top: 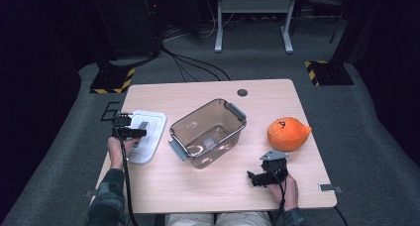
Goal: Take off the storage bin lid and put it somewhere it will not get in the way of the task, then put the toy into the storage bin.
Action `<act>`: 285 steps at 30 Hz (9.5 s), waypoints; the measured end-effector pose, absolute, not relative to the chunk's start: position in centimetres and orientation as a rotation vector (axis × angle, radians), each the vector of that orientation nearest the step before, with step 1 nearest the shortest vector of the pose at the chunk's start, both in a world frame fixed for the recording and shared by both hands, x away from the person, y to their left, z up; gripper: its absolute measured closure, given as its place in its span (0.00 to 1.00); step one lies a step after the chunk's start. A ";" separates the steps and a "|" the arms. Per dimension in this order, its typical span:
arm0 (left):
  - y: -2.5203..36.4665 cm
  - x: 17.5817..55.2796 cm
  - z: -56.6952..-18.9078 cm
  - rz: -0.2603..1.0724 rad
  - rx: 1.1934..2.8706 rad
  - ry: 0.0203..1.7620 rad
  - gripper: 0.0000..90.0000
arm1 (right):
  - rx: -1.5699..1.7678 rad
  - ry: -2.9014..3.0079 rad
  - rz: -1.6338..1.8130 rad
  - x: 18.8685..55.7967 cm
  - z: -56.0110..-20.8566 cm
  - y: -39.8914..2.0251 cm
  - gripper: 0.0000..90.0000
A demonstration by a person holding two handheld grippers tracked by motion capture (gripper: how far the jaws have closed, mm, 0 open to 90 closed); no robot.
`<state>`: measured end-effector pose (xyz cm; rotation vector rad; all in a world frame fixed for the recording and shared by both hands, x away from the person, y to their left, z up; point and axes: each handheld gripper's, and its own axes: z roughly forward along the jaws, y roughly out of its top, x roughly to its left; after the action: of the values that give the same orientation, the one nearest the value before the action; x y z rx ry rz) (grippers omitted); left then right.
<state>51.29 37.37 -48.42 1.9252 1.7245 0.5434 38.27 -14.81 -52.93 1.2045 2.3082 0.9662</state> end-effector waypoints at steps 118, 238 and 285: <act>25.8 38.2 -53.0 0.499 2.097 1.145 0.05 | 1.389 2.038 0.888 43.9 -43.4 -21.5 0.00; 25.8 38.1 -53.0 0.498 2.089 1.150 0.07 | 1.129 1.931 1.075 42.9 -33.2 -19.1 0.67; 25.8 38.1 -53.0 0.497 2.089 1.150 0.07 | 0.982 1.998 1.136 43.8 -30.4 -13.8 0.67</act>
<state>38.09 25.80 -53.00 2.0895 1.1499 0.4975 43.84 -13.76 -30.35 0.9823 1.9982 1.1359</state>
